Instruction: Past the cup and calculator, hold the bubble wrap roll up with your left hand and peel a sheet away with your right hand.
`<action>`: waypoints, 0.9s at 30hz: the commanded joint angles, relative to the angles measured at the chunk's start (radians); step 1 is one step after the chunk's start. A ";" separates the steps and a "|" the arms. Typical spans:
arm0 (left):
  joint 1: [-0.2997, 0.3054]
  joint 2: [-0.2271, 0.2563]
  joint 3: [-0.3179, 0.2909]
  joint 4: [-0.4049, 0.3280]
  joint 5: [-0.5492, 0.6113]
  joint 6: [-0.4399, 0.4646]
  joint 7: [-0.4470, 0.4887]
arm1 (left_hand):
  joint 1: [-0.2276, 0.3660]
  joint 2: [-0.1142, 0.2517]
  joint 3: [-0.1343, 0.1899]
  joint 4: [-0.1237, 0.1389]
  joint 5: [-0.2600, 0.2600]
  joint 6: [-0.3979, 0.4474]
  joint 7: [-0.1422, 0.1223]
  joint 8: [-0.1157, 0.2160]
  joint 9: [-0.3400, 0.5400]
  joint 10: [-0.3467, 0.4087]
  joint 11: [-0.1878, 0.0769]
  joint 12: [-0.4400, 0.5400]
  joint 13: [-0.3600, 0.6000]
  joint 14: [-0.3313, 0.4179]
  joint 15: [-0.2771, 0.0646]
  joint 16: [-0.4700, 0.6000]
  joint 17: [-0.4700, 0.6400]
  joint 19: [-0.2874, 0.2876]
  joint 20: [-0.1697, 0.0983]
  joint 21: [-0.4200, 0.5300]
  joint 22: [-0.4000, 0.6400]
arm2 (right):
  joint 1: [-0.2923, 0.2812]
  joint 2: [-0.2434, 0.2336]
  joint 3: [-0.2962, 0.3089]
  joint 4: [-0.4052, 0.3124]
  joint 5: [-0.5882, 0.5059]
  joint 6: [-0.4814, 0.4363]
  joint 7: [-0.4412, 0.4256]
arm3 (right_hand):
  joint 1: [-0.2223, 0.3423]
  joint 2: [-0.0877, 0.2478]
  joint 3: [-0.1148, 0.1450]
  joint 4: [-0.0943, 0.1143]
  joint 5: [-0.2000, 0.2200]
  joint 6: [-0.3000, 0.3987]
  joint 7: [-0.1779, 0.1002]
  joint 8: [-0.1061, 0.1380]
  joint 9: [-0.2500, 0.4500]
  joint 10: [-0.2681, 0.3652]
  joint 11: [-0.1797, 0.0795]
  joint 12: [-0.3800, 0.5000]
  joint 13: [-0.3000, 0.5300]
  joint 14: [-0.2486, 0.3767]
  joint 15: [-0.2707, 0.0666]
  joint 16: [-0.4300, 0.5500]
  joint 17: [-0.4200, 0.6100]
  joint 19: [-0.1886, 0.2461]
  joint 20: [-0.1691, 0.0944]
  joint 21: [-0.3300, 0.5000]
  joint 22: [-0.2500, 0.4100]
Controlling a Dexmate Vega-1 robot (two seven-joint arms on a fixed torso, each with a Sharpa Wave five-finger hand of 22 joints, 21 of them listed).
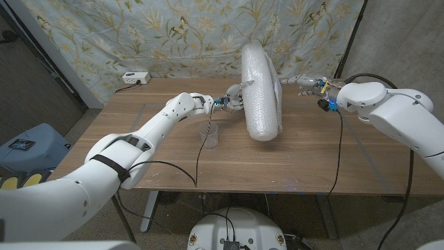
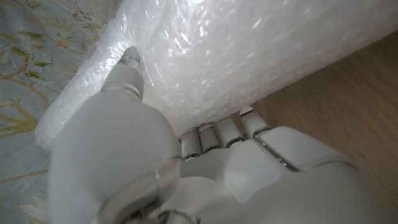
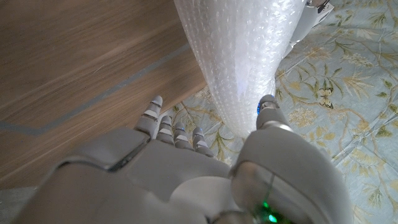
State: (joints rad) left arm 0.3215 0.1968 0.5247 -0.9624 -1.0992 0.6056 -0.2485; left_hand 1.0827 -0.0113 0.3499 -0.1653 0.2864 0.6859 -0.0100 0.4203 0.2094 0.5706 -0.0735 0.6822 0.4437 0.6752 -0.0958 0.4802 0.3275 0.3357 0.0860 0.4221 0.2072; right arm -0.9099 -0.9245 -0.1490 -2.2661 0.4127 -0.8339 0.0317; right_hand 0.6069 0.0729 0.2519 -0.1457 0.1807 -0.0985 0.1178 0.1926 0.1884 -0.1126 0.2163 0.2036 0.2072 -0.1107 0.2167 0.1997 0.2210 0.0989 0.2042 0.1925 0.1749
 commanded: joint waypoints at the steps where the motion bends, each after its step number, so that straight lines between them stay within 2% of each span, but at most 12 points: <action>1: 0.010 0.005 -0.007 -0.028 -0.012 0.025 0.038 | 0.089 0.105 0.012 0.003 0.056 0.049 0.037 0.100 0.116 0.027 -0.011 0.000 0.144 0.009 0.004 0.006 0.003 0.008 0.008 0.007 0.002 | 0.099 -0.026 -0.077 -0.021 -0.007 -0.121 0.027 | -0.001 0.005 -0.012 0.002 0.004 -0.020 0.092 0.004 0.005 -0.018 0.006 0.004 0.003 -0.016 0.001 0.007 0.003 -0.010 0.004 0.007 0.003; 6: 0.015 0.005 -0.010 -0.039 -0.020 0.036 0.054 | 0.090 0.104 0.012 0.002 0.058 0.052 0.038 0.102 0.118 0.029 -0.010 -0.002 0.144 0.014 0.006 0.008 0.002 0.011 0.006 0.009 0.002 | 0.136 -0.021 -0.111 -0.033 -0.010 -0.178 0.023 | -0.001 0.008 -0.017 0.003 0.004 -0.032 0.092 0.004 0.005 -0.024 0.006 0.004 0.004 -0.023 0.001 0.006 0.003 -0.016 0.004 0.007 0.003; 7: 0.018 0.005 -0.011 -0.042 -0.021 0.034 0.057 | 0.089 0.104 0.011 0.003 0.059 0.052 0.038 0.102 0.118 0.031 -0.010 -0.002 0.144 0.015 0.005 0.008 0.002 0.011 0.007 0.009 0.002 | 0.149 -0.021 -0.125 -0.032 -0.013 -0.187 0.026 | -0.019 0.022 -0.023 0.008 0.001 -0.061 0.092 0.004 0.006 -0.050 0.006 0.004 0.006 -0.048 0.001 0.006 0.005 -0.044 0.004 0.008 0.004; 19: 0.031 0.006 -0.018 -0.054 -0.027 0.027 0.069 | 0.093 0.101 0.010 0.001 0.064 0.057 0.039 0.104 0.120 0.036 -0.007 -0.004 0.148 0.019 0.006 0.013 0.003 0.012 0.008 0.012 0.002 | 0.286 -0.003 -0.257 0.003 -0.041 -0.246 0.064 | -0.028 0.030 -0.029 0.006 0.001 -0.082 0.092 0.005 0.006 -0.070 0.006 0.005 0.006 -0.065 0.001 0.007 0.007 -0.054 0.004 0.009 0.004; 27: 0.032 0.001 -0.021 -0.053 -0.025 0.013 0.086 | 0.096 0.100 0.010 0.001 0.068 0.059 0.038 0.104 0.121 0.040 -0.008 -0.006 0.151 0.020 0.007 0.017 0.004 0.012 0.009 0.013 0.002 | 0.356 0.007 -0.318 0.013 -0.051 -0.267 0.096 | -0.032 0.033 -0.031 0.007 0.001 -0.088 0.092 0.005 0.006 -0.078 0.006 0.005 0.006 -0.069 0.002 0.007 0.007 -0.055 0.004 0.009 0.004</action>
State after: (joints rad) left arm 0.3481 0.2013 0.5085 -1.0097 -1.1230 0.6320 -0.1828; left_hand 1.0827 -0.0112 0.3499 -0.1653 0.2864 0.6953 -0.0019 0.4203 0.2094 0.5851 -0.0665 0.6744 0.4439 0.6897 -0.0894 0.4888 0.3276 0.3429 0.0931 0.4299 0.2070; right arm -0.6558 -0.9311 -0.3752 -2.2705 0.3789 -1.0536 0.0871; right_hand 0.5803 0.0994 0.2248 -0.1378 0.1807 -0.1648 0.1178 0.1926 0.1934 -0.1690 0.2194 0.2035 0.2126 -0.1674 0.2163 0.2044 0.2257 0.0525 0.2072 0.1966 0.1747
